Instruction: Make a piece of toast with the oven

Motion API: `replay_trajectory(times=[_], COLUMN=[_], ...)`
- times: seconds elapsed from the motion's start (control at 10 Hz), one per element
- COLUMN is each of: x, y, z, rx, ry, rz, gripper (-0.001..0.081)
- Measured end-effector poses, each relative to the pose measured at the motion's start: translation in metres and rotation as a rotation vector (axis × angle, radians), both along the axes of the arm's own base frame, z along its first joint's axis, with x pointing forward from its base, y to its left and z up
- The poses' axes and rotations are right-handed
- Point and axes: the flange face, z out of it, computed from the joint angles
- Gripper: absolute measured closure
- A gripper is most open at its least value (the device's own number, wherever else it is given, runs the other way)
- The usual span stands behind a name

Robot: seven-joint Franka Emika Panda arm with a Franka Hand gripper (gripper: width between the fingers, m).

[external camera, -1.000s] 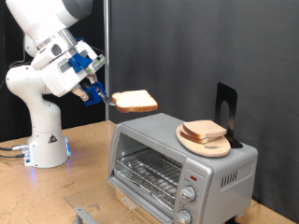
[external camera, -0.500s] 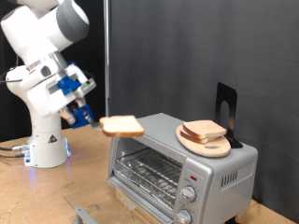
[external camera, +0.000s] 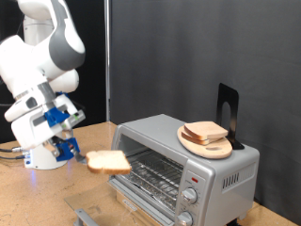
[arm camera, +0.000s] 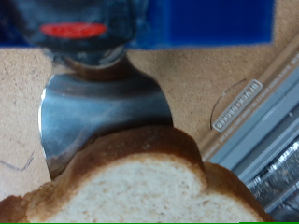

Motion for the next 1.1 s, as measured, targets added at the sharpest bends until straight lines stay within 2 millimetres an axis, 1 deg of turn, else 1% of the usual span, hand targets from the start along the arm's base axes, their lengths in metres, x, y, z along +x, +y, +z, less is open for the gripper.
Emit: replay_trajectory(times=[0.2, 0.3, 0.6, 0.8, 1.1], x=[0.002, 0.005, 0.003, 0.004, 0.01], y=[0.0, 0.001, 0.005, 0.018, 0.046], z=[-0.019, -0.023, -0.027, -0.03, -0.035], rx=[-0.006, -0.005, 0.002, 0.006, 0.006], ry=[0.033, 0.041, 0.051, 0.05, 0.04], rz=[0.0, 0.004, 0.034, 0.113, 0.194], gripper=[0.0312, 0.0312, 0.0312, 0.0312, 0.0312])
